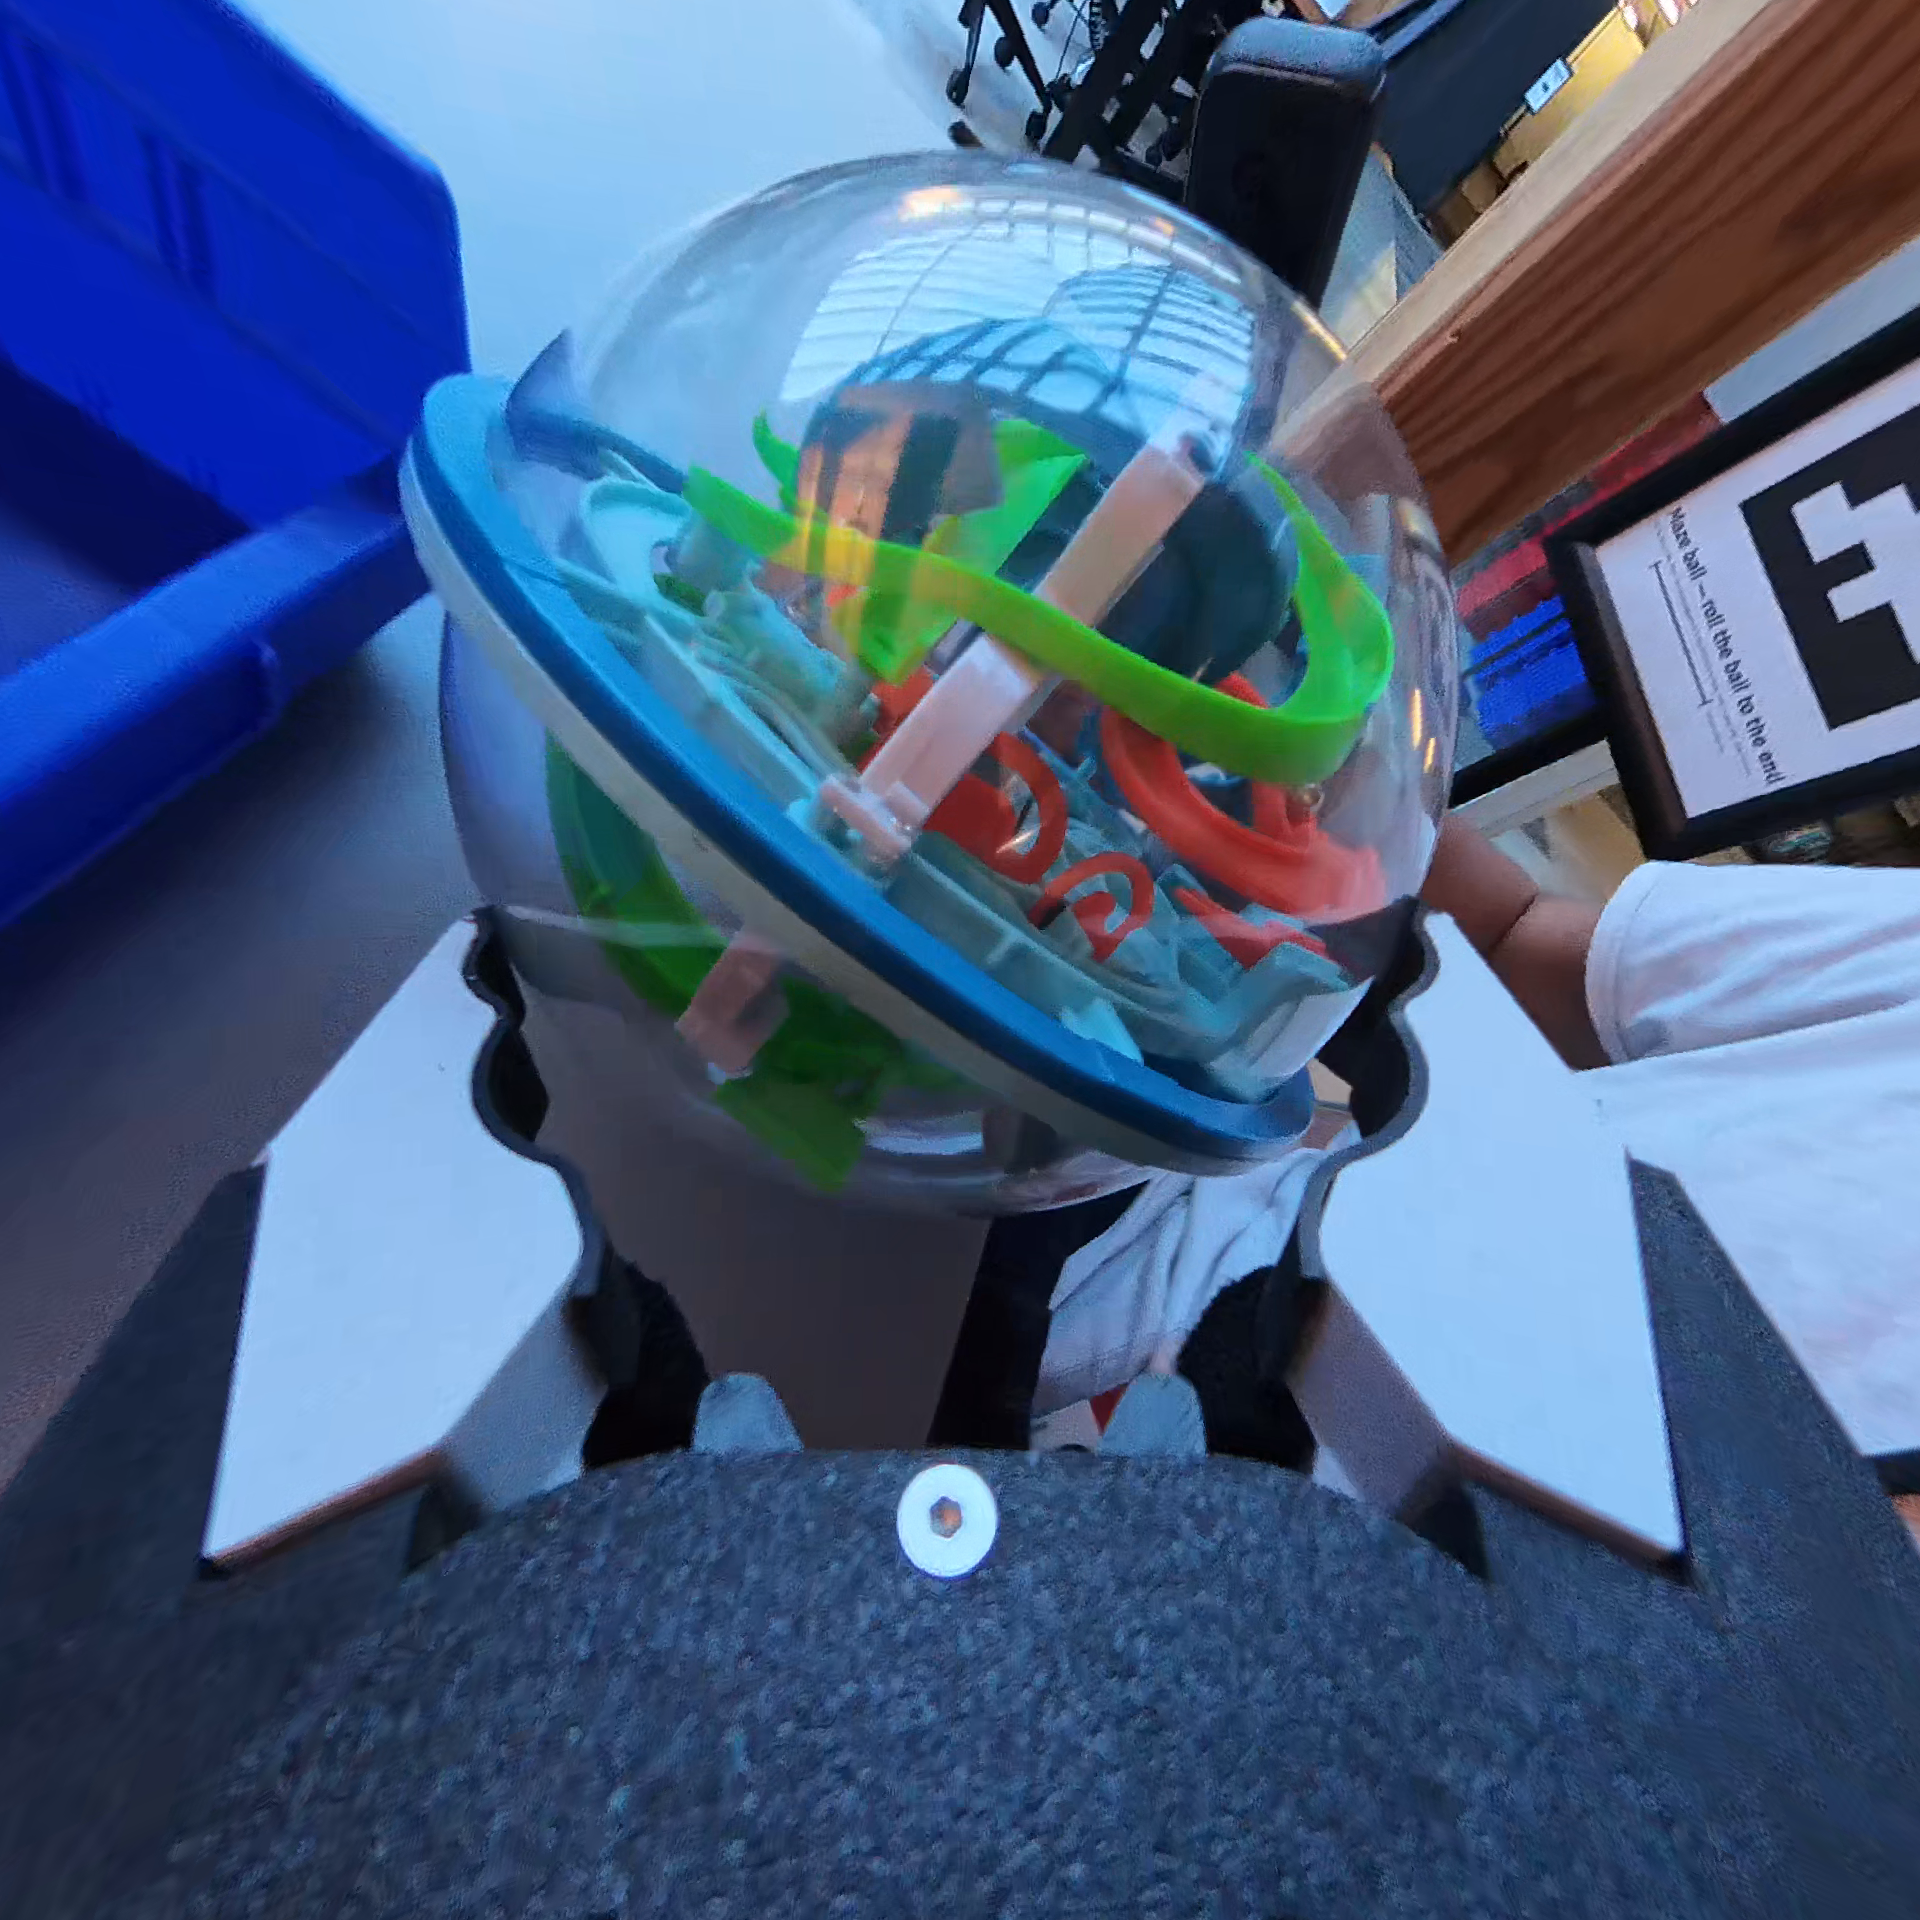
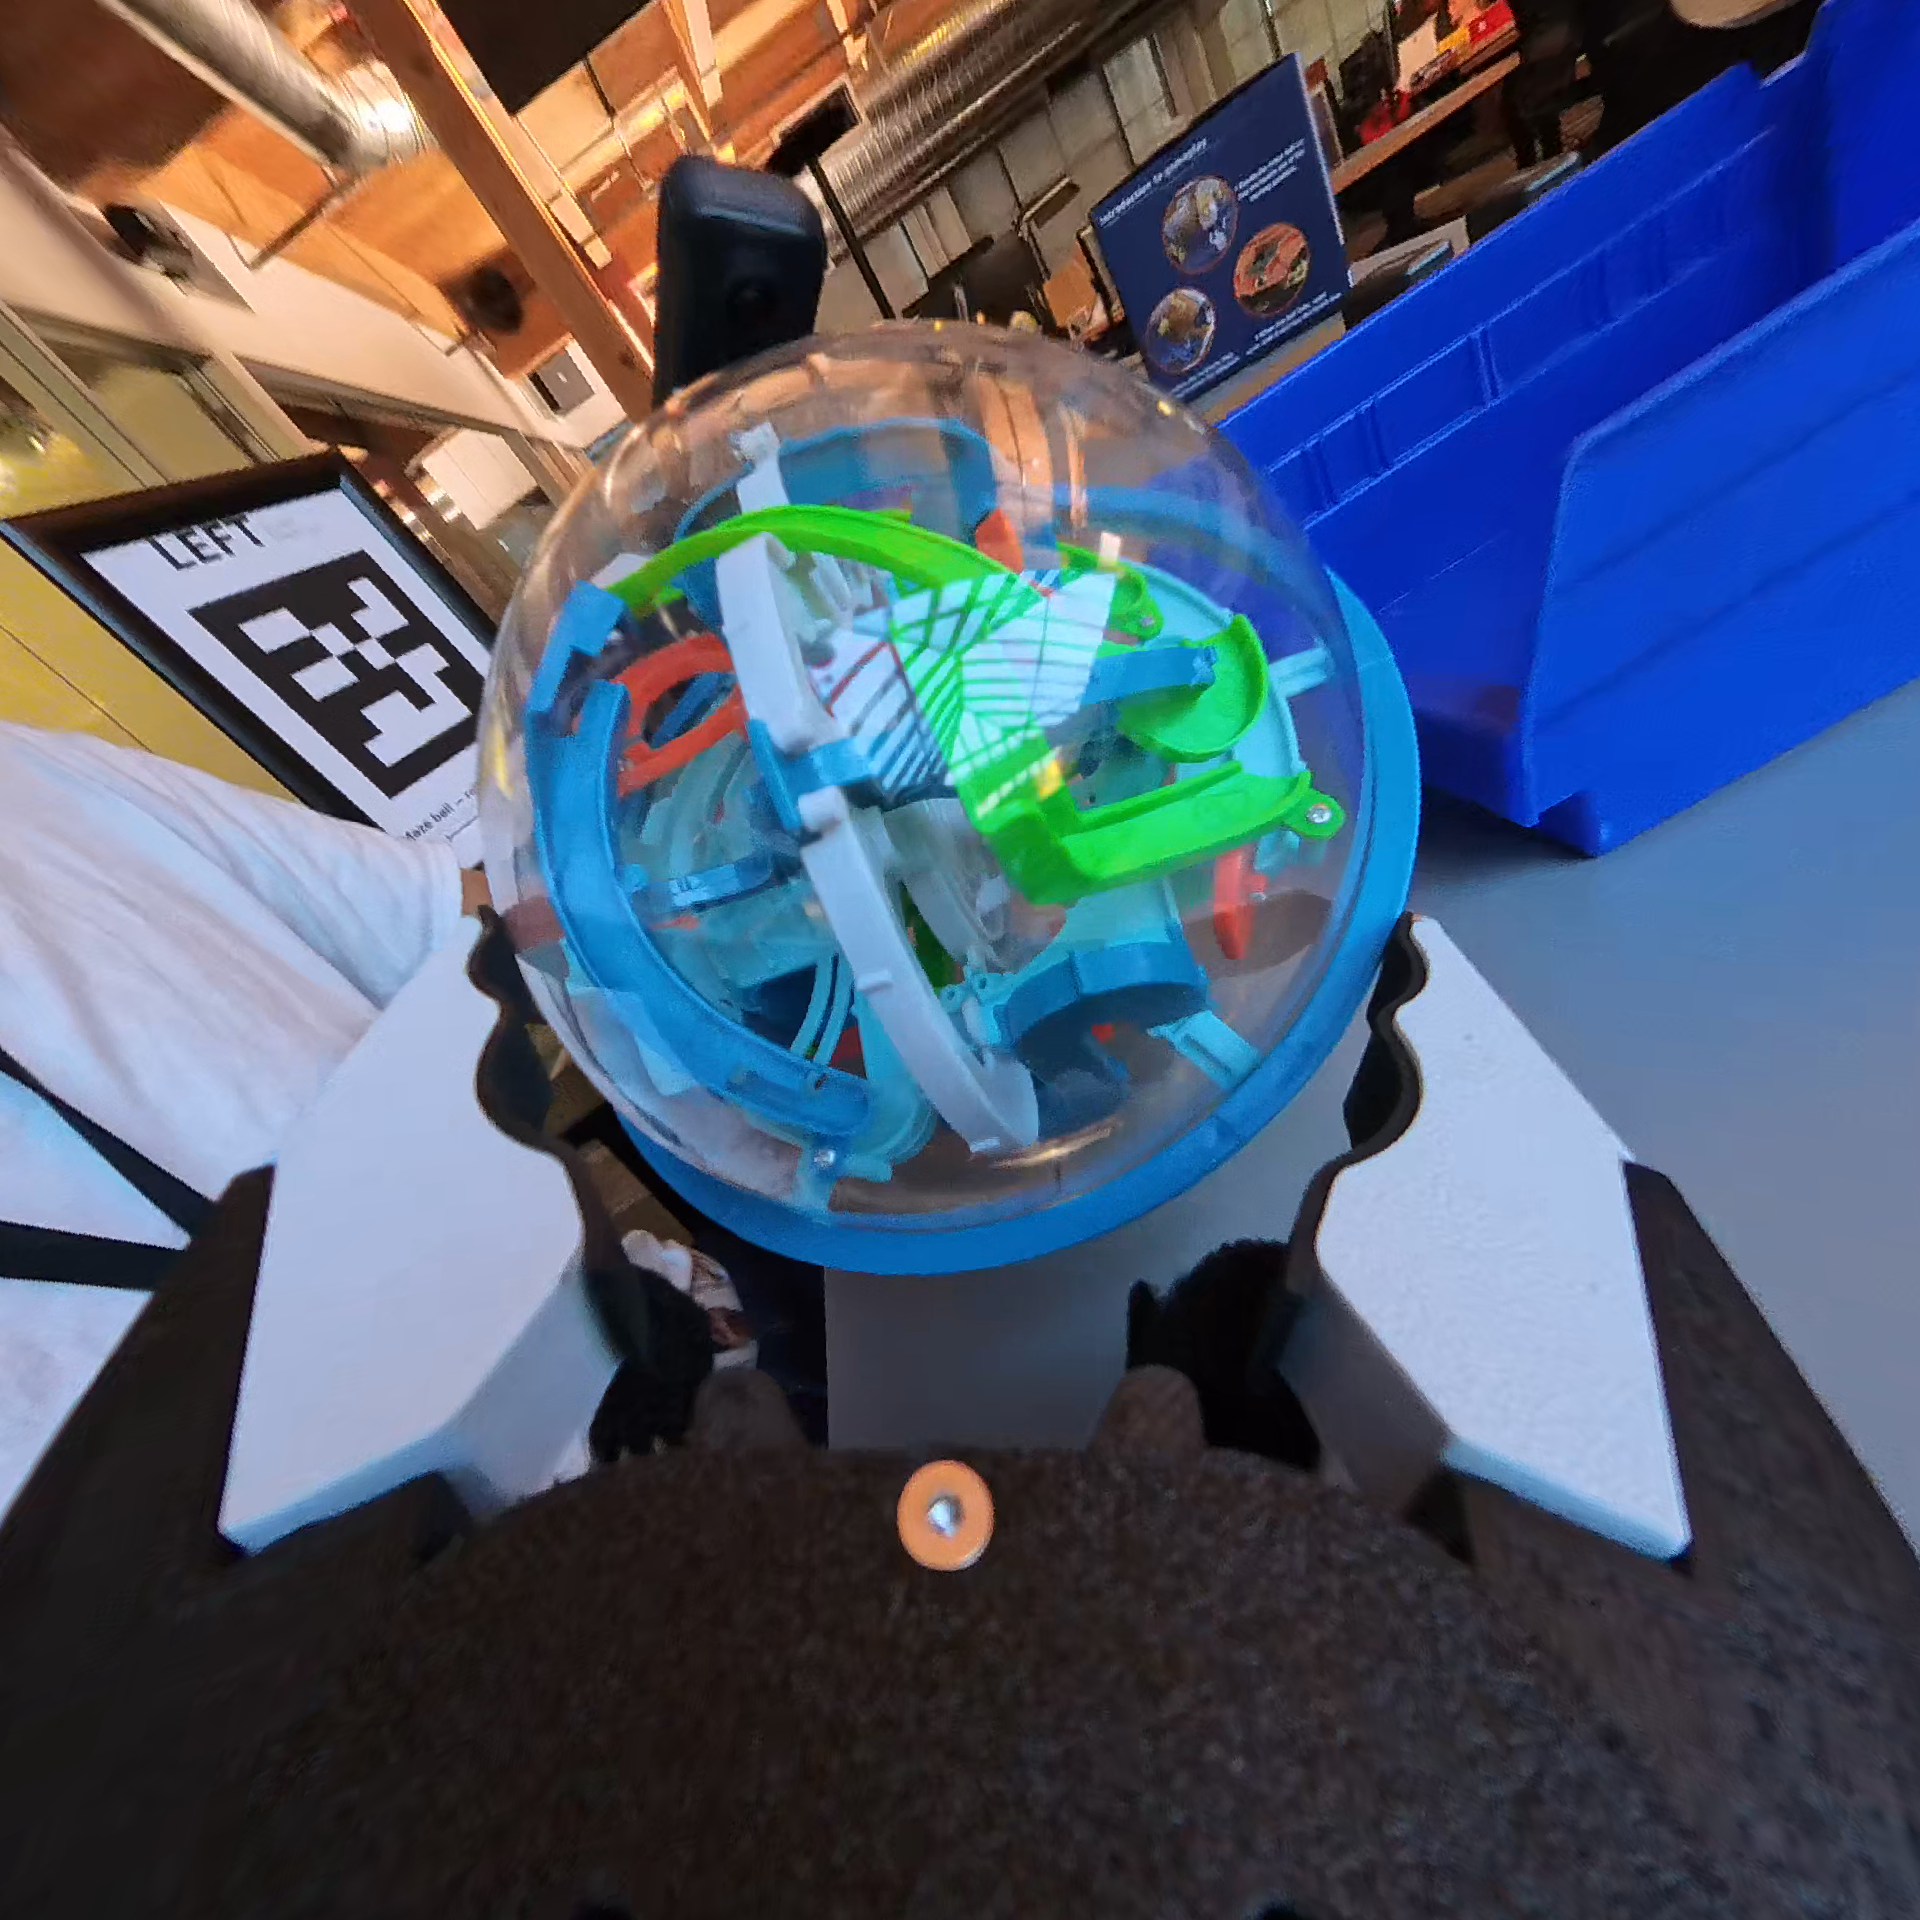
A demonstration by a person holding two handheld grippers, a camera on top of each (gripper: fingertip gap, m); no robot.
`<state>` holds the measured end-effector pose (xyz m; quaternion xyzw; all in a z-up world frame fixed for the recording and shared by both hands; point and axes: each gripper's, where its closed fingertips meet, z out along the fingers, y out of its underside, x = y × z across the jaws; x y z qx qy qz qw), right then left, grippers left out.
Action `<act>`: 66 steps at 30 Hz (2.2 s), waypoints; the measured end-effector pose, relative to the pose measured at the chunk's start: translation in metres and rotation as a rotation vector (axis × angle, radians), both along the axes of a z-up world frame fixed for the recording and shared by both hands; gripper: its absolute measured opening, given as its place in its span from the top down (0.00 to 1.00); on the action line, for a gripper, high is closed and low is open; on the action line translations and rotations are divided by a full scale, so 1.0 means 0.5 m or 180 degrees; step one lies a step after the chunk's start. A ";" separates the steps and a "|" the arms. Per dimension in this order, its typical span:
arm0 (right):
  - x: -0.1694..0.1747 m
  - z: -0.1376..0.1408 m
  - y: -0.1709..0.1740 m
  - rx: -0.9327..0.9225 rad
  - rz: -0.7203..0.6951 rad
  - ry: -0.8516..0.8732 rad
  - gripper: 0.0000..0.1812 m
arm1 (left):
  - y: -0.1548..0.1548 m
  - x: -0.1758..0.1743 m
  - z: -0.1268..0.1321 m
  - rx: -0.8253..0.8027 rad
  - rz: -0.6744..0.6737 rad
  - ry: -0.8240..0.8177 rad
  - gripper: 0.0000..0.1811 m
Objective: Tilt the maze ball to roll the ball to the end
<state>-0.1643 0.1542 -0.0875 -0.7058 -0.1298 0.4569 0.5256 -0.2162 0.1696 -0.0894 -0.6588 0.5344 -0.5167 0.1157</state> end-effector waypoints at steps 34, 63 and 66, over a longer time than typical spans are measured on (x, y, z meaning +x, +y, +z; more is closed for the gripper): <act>0.008 0.049 0.031 -0.0176 -0.0297 -0.0510 0.18 | -0.035 -0.040 -0.081 -0.0356 -0.0632 0.0413 0.19; -0.087 -0.034 0.015 0.0494 -0.0141 -0.1089 0.15 | 0.065 -0.082 -0.038 0.0831 -0.0742 -0.0616 0.14; -0.092 -0.048 0.031 0.0400 -0.0303 -0.1441 0.15 | 0.061 -0.072 -0.035 0.0634 -0.0681 -0.0672 0.14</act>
